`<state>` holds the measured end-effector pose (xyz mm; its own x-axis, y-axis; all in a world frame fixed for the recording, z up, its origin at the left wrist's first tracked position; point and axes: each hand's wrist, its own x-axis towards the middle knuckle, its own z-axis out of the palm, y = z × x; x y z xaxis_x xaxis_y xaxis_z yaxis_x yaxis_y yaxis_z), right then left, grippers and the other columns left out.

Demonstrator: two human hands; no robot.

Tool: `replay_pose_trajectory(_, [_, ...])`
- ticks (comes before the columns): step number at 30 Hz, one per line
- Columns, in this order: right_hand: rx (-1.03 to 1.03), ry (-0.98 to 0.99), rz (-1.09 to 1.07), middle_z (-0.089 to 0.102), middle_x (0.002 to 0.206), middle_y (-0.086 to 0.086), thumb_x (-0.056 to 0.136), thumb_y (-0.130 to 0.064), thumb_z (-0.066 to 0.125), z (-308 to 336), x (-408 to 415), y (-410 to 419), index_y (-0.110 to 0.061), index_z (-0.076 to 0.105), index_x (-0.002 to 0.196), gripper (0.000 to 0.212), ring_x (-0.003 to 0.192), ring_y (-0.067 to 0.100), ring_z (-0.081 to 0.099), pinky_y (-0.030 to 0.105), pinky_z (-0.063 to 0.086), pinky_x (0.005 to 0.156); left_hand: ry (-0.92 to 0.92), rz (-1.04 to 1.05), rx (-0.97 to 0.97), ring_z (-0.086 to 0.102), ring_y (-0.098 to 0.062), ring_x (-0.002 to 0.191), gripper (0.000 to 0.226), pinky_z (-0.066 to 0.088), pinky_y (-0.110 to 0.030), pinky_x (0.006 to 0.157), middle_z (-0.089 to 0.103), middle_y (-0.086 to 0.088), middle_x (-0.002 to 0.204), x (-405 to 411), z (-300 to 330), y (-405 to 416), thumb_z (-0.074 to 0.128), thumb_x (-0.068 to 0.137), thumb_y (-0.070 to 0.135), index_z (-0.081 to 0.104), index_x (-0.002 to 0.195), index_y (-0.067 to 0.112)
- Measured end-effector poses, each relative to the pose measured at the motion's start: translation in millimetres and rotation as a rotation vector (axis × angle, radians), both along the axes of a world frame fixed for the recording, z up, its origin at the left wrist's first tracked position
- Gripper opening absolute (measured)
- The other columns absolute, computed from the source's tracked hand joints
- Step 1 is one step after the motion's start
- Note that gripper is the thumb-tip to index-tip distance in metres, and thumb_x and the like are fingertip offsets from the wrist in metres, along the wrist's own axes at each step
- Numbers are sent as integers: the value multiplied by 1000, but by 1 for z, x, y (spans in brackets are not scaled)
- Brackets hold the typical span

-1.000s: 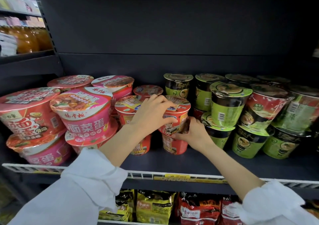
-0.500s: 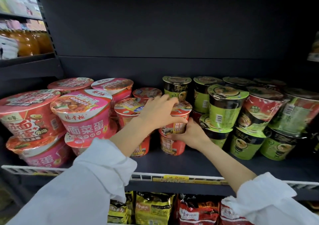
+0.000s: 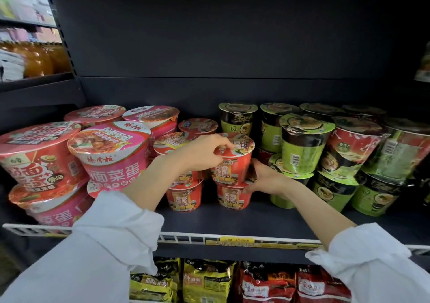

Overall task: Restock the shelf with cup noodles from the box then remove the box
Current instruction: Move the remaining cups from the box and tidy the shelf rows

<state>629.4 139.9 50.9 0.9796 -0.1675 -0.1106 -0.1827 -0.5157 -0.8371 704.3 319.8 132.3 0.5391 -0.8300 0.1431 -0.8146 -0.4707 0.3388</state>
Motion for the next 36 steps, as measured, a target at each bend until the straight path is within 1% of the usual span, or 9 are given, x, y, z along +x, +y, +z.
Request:
replay_pose_trajectory(2, [-138,-3,-105,41,136,3,49,-40,89,-8,6,9,-15,29,140,111,130,21,39,36,45,102,-29,19,-42,38,-15,132,38,33,-30,104,40,2,145,-6,-4,-5,57,90,23,53,128,25])
replay_pose_trajectory(4, [-163,-36,-211,47,133,7,29,-67,82,-22,10,14,-17,34,137,128,126,26,44,45,43,104,-71,24,-66,39,-15,130,36,34,-31,102,45,3,139,-10,-10,-10,59,90,32,54,125,24])
replay_pose_trajectory(5, [-126,-64,-246,50,131,7,32,-66,83,-26,9,16,-17,36,135,123,123,26,48,44,45,102,-79,28,-82,40,-16,129,36,36,-32,102,46,3,138,-10,-12,-11,59,90,33,55,124,23])
replay_pose_trajectory(8, [2,-127,-255,55,128,3,51,-39,90,-28,6,15,-14,35,136,104,118,20,54,37,48,99,-88,47,-111,44,-16,128,42,40,-33,102,48,0,139,-10,-13,-11,59,90,33,54,130,21])
replay_pose_trajectory(15, [154,-28,7,59,127,2,67,-6,83,-6,11,6,-16,36,138,85,115,13,54,27,44,95,-250,77,-156,47,-18,127,45,38,-31,104,52,-2,138,-14,-17,-12,55,93,32,50,135,21])
replay_pose_trajectory(22, [156,-38,-21,63,120,1,65,-2,83,-6,13,3,-11,46,132,77,112,14,58,30,46,98,-346,104,-180,51,-23,122,43,40,-37,103,57,-5,132,-13,-23,-21,53,93,35,53,134,20])
replay_pose_trajectory(28, [143,-46,-25,64,110,-5,66,-1,82,-4,12,4,-13,48,128,71,109,13,59,20,47,86,-347,132,-148,42,-22,130,44,27,-32,110,49,-5,139,-15,-32,-24,47,96,36,47,138,22])
replay_pose_trajectory(32, [98,-31,-56,63,120,0,65,-6,84,-2,9,7,-11,47,131,76,115,15,56,32,45,101,-347,115,-154,48,-21,126,43,38,-32,103,50,-4,138,-17,-25,-23,50,95,34,49,136,21])
replay_pose_trajectory(36, [-131,-47,-83,59,127,4,66,-14,83,13,-3,11,-12,44,134,78,120,21,54,39,44,104,-365,125,-144,46,-20,126,46,40,-31,100,48,-3,139,-21,-23,-21,51,95,36,44,138,23])
